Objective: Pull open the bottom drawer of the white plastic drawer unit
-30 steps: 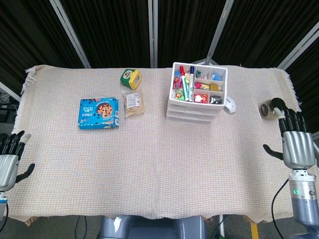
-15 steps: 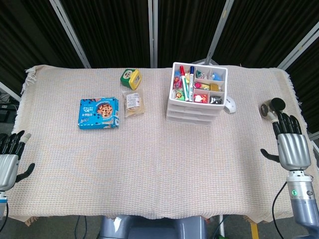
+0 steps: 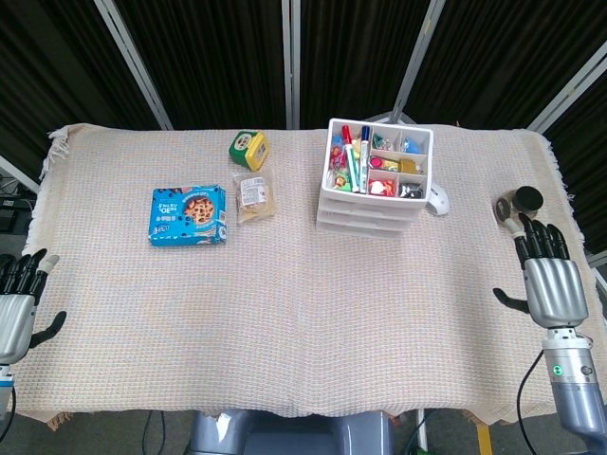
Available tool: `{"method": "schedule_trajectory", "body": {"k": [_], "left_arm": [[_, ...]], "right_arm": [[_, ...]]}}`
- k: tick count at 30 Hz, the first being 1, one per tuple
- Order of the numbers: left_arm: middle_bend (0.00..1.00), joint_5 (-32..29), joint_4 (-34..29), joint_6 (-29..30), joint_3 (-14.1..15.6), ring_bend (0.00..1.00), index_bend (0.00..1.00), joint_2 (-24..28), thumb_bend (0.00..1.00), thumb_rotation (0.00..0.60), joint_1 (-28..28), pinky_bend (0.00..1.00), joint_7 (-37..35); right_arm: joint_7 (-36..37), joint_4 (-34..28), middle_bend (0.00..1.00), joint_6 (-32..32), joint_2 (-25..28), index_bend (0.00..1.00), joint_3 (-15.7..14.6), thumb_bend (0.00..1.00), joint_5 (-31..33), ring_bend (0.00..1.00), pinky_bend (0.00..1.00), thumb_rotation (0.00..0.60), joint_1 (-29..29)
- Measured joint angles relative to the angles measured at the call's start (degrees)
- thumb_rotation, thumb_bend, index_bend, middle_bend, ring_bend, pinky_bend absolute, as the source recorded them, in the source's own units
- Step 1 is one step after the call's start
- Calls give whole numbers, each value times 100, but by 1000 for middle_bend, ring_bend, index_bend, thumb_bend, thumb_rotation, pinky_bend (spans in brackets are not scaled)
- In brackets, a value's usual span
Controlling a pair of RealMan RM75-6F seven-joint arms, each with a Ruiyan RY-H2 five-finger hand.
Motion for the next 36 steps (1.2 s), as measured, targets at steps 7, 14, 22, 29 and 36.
{"method": "schedule_trajectory", "body": {"k": [7,14,22,29,36], "left_arm": [[0,-7,-9,0,-2,0,75,1,335,600,2,0,8],[0,-22,-20,-3,-7,0,74,-1,336,600,0,0,39],[0,-24,-18,-4,-8,0,74,-1,336,600,0,0,33],[0,-19,-8,-6,-7,0,74,-2,336,600,-1,0,22],[0,-20,-6,-12,-9,0,75,1,336,600,-5,0,17]], "right_arm": [[237,-200,520,-81,-22,83,31,88,88,594,490,600,15],[966,-953,703,-616,28,84,146,228,712,767,601,600,76],[2344,-1995,722,-2359,441,65,415,281,2028,781,610,600,429],[2883,-2102,722,-3298,246,61,608,282,3304,781,610,600,1193],[3169,-1663,732,-3761,-206,66,746,289,4477,791,612,600,1973]]}}
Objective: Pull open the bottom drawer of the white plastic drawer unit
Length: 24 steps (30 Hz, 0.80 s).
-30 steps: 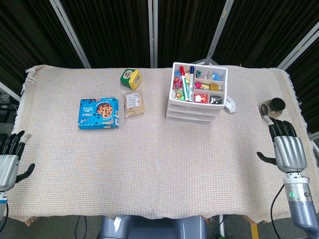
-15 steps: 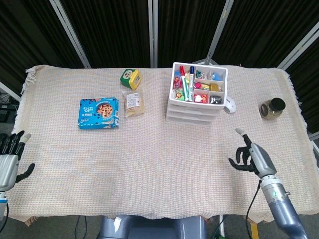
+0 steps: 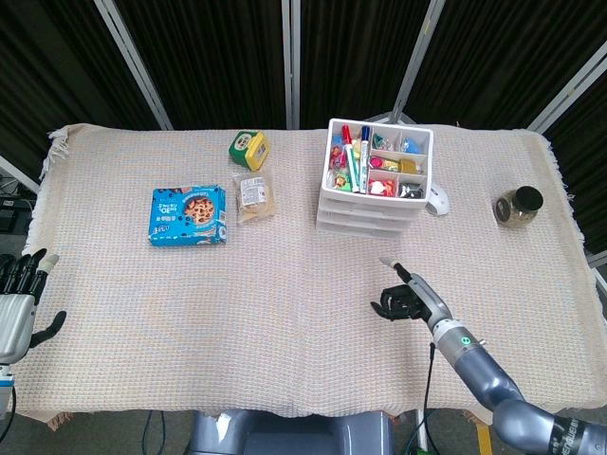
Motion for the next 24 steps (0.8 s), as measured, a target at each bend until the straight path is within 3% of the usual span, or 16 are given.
{"method": "schedule_trajectory", "body": {"k": [13,24], "left_arm": [[0,-13,-8,-14,-5,0,74,3,336,600,-9,0,18],[0,-11,-3,-28,-3,0,74,12,336,600,-16,0,1]], "right_arm": [[590,1292,740,-266,-1012,131,383,315,1334,798,612,600,777],[858,2044,740,-275,-1696,156,621,320,1772,798,612,600,1084]]}}
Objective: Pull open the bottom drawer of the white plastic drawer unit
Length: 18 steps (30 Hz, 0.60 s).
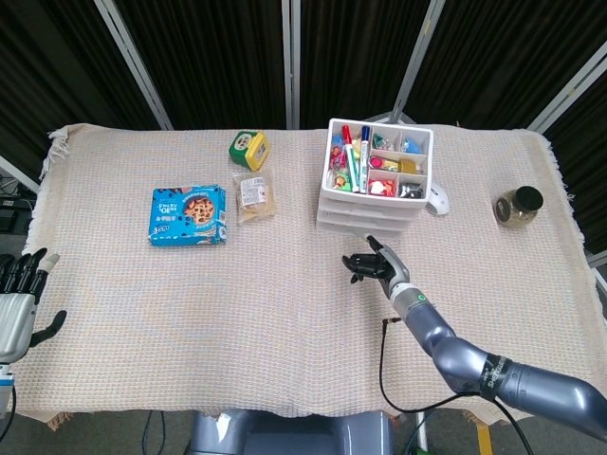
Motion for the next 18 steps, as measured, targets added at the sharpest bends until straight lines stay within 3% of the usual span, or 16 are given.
{"method": "schedule_trajectory", "body": {"k": [18], "left_arm": [[0,-38,-28,-45,-12,0,74,15,335,600,-26,0,17]], "right_arm": [[-97,779,740,-15,-531,230,227,328,414,798,611,600,236]]}}
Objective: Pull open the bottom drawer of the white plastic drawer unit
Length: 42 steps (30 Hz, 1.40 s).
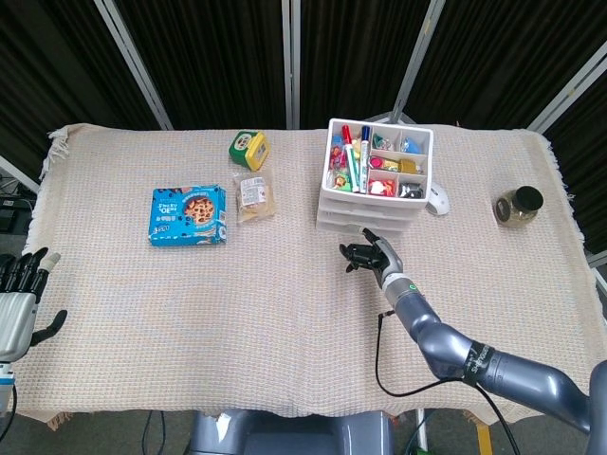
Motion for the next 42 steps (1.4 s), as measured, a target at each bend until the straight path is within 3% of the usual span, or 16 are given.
{"method": "schedule_trajectory", "body": {"k": [16,27,42], "left_arm": [[0,3,7,0,1,0,75,0,337,600,-6,0,-3],[0,2,3,0,4,0,74,1,336,600,-8,0,7],[0,-2,2,-4,8,0,74,4,336,600,-9,0,10]], "right_arm": [[2,325,740,92,-275,232,233,336,241,798,608,600,16],[212,316,739,30,-442,232,527,341,494,798,608,600,-100],[165,361,739,316,-605,232,707,342,665,798,607,600,-131]]}}
